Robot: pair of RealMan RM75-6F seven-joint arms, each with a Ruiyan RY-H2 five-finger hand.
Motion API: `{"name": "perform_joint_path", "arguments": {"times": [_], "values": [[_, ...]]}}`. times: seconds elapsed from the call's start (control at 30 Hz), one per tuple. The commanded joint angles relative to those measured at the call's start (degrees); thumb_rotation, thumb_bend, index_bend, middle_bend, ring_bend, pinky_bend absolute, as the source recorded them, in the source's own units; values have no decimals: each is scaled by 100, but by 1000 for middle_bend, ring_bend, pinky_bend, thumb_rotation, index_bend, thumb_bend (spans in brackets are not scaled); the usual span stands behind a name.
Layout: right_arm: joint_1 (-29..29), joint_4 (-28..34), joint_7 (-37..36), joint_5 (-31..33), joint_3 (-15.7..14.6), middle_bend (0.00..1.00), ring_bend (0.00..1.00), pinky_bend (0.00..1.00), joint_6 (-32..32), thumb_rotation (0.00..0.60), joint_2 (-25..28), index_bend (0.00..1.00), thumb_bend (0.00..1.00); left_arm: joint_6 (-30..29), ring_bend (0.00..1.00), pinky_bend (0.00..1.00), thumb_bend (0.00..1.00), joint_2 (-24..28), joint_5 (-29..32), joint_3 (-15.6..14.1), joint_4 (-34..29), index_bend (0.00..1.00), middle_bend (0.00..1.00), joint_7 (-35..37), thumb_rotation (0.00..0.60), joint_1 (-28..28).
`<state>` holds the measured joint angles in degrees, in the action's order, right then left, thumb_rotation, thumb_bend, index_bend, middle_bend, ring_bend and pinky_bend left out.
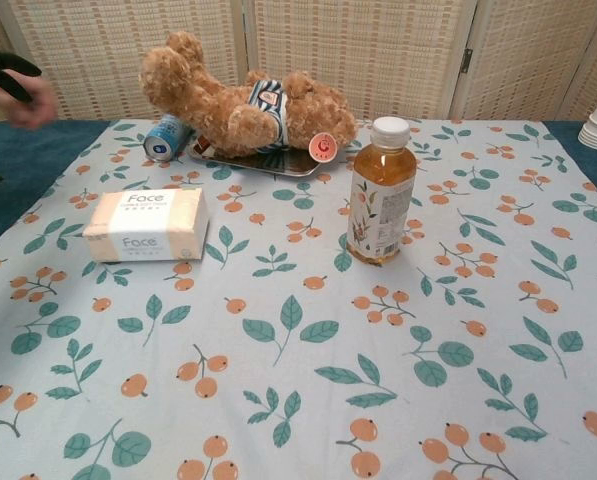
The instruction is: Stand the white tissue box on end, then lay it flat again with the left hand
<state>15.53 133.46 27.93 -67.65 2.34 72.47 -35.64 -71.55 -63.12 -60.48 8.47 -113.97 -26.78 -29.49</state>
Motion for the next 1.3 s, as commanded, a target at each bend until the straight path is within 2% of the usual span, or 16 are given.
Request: {"name": "perform_joint_path", "arguments": {"times": [0.03,0.5,0.8,0.93,1.07,1.17,1.3], "values": [[-3,3,-1,-4,-1,2,0,0,0,600,3,72,121,5,0,53,226,1,-1,-6,-5,28,139,-6,600,0],[0,26,17,44,27,2,0,0,23,600,7,72,122,109,0,54,227,-14,60,-33,-31,28,139,-64,600,-49],[85,3,32,93,58,2,0,0,-86,600,-21,72,122,91,0,55,227,-225,204,27,-379,23,139,-403,600,-220],[56,19,-54,37,77,2,0,0,-25,600,32,72,122,105,0,53,209,-508,877,88,-718,0,116,-1209,600,-560],[-28,30,-99,-156,91,2,0,0,159,600,67,71,122,-180,0,48,185,-1004,2291,204,-1128,0,42,-2506,600,-1185],[-130,-26,-98,-472,104,2,0,0,410,600,20,70,121,-599,0,45,184,-1511,3046,307,-1168,0,12,-3204,600,-1623],[-259,-258,-265,-942,150,2,0,0,742,600,-130,68,122,-1075,0,43,184,-2138,3435,452,-966,0,10,-3497,600,-1944]]}}
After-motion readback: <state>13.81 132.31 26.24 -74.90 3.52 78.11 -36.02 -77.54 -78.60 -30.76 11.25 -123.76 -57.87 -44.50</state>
